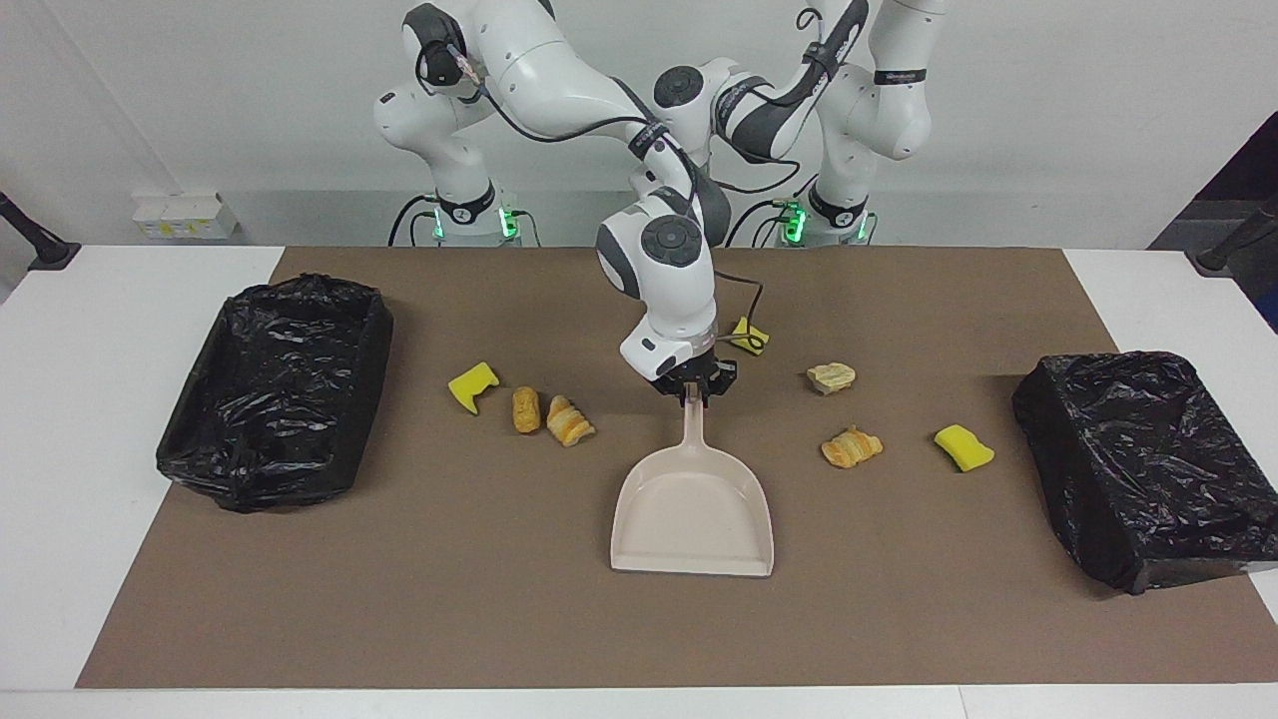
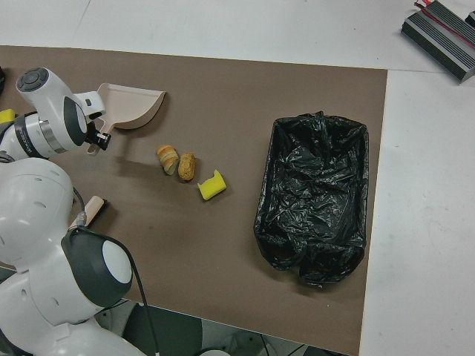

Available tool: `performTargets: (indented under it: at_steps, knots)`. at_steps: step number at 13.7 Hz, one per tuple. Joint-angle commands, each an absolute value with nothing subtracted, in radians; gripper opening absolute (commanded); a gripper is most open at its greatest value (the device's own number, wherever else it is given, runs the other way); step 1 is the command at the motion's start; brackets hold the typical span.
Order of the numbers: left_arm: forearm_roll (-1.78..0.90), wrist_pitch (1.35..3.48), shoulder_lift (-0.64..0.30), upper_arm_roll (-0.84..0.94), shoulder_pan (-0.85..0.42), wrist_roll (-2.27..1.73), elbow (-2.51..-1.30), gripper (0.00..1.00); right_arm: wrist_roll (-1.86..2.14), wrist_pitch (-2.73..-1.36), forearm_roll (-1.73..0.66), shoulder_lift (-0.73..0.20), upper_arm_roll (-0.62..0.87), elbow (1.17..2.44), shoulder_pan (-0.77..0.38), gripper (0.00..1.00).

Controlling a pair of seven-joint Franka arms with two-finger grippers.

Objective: Sweep and dump trash in bin

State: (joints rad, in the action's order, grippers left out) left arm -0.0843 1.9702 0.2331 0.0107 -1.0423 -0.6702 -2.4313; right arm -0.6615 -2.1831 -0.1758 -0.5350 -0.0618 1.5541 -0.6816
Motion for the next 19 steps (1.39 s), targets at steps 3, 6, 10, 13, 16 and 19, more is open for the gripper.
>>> performTargets:
  at_steps: [3, 6, 10, 13, 16, 19]
  knots:
    - [-0.016, 1.732, 0.348, 0.002, -0.996, -0.698, -2.45, 0.0, -0.653, -2.132, -0.118, -0.496, -0.066, 1.565, -0.678, 0.0]
    - [0.052, 1.655, 0.362, 0.002, -0.908, -0.721, -2.448, 0.0, -0.586, -2.022, -0.029, -0.393, -0.061, 1.569, -0.669, 0.0]
    - [0.126, 1.673, 0.362, 0.002, -0.763, -0.718, -2.436, 0.0, -0.239, -1.743, -0.032, -0.25, -0.061, 1.578, -0.615, 0.0]
    - [0.146, 1.724, 0.351, -0.008, -0.58, -0.633, -2.366, 0.0, -0.004, -1.619, -0.026, -0.212, -0.061, 1.578, -0.582, 0.0]
    - [0.15, 1.794, 0.318, -0.008, -0.383, -0.447, -2.31, 0.0, 0.515, -1.603, -0.029, -0.199, -0.06, 1.626, -0.496, 0.0]
    - [0.15, 1.923, 0.281, -0.009, -0.197, -0.311, -2.307, 0.0, 0.773, -1.621, -0.014, -0.195, -0.061, 1.647, -0.48, 0.0]
